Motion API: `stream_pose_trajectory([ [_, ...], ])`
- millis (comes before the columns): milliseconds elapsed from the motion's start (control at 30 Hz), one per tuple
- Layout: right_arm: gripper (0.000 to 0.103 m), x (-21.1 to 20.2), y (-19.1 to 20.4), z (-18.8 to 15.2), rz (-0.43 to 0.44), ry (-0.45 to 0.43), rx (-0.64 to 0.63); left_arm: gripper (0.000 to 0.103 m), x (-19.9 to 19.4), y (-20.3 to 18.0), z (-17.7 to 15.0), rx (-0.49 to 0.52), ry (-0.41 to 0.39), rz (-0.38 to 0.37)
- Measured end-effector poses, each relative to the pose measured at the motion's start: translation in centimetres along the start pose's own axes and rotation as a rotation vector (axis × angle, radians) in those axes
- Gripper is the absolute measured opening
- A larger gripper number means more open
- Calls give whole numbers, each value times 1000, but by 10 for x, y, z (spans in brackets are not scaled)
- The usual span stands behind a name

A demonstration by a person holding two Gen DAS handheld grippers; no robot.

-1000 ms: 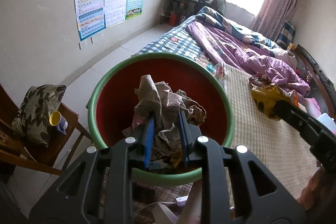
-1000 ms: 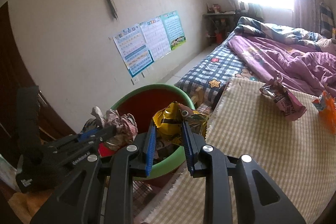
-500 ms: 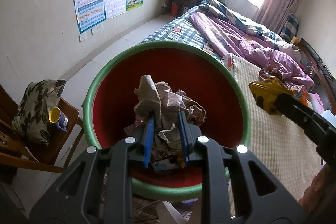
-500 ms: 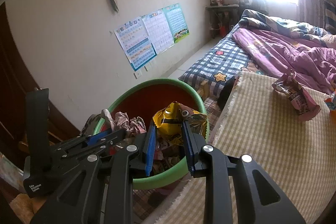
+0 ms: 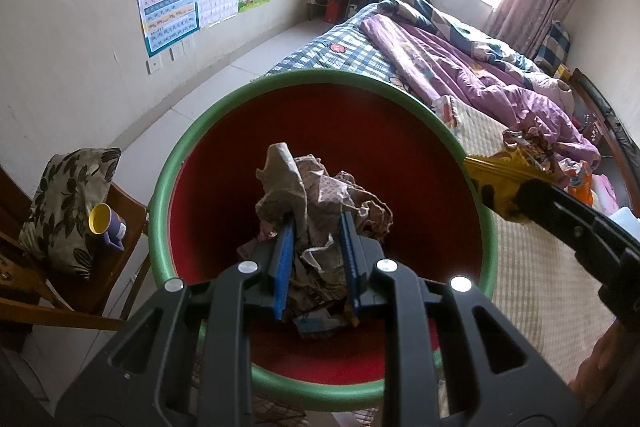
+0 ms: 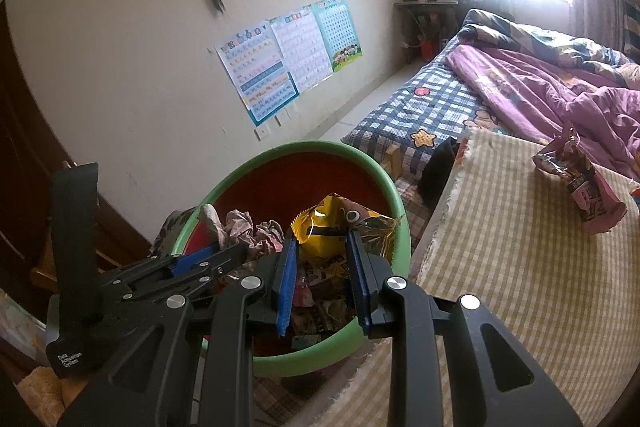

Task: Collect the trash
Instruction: 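Open both tools over the red bucket to drop the paper and wrapper, then grasp the silver-pink snack bag with the left tool while the right tool grasps the orange bag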

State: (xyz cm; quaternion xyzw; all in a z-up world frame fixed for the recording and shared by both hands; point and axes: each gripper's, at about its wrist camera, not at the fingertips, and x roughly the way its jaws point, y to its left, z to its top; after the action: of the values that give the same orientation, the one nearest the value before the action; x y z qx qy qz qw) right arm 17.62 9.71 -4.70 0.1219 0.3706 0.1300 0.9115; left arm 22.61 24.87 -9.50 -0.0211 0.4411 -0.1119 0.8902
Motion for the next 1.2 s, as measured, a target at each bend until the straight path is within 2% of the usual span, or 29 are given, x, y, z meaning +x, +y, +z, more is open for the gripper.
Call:
stream_pose_trajectory([
  [433, 26, 6, 3, 3, -1, 10, -10, 23, 6, 4, 2, -15, 10, 7],
  [500, 28, 6, 3, 3, -1, 10, -6, 28, 6, 6, 2, -30, 7, 7],
  [567, 35, 7, 1, 2, -1, 10, 4, 35, 6, 7, 1, -31, 5, 10],
  [633, 44, 6, -1, 2, 1, 7, 11, 48, 4, 7, 1, -31, -6, 18],
  [733, 49, 3, -2, 2, 4, -1, 16, 58, 0, 8, 0, -47, -13, 18],
  [1000, 49, -15, -6, -4, 25, -21, 23, 60, -15, 8, -8, -70, -26, 29],
  [1200, 52, -50, -16, -12, 38, -71, 30, 61, -41, 2, -24, -74, -52, 50],
])
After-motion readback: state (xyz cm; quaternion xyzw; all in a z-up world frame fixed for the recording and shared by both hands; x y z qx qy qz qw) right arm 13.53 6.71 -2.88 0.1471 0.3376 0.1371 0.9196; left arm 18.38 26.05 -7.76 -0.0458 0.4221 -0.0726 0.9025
